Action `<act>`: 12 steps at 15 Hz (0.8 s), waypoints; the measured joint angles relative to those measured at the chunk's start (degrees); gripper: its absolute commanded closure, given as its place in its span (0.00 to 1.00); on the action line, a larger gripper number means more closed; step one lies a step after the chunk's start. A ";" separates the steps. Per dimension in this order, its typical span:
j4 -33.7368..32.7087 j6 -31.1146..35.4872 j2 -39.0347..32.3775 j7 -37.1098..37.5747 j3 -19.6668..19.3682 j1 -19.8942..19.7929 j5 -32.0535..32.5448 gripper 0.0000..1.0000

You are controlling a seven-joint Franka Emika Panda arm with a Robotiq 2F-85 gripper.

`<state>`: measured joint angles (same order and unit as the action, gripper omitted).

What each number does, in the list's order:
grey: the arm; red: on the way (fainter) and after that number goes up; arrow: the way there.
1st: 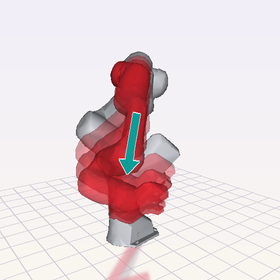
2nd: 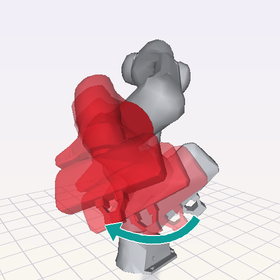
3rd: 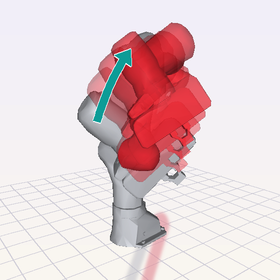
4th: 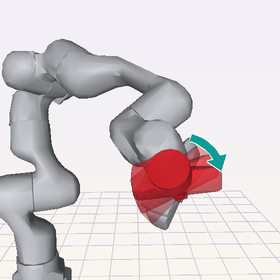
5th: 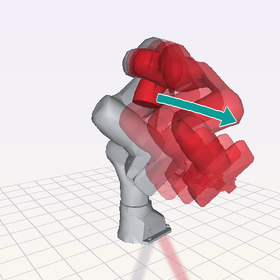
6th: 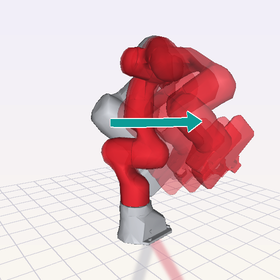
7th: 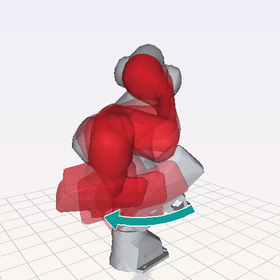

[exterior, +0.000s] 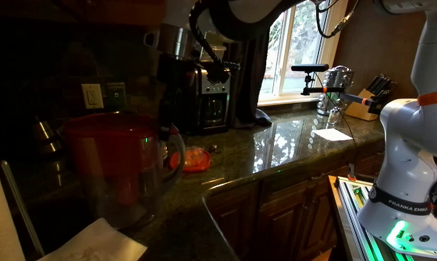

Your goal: Pull the clear jug backwards and then remove its lid

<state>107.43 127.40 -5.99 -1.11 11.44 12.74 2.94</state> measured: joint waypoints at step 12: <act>-0.15 0.88 3.13 3.02 0.29 0.07 0.32 0.84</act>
<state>107.28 128.28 -2.86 1.91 11.72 12.81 3.26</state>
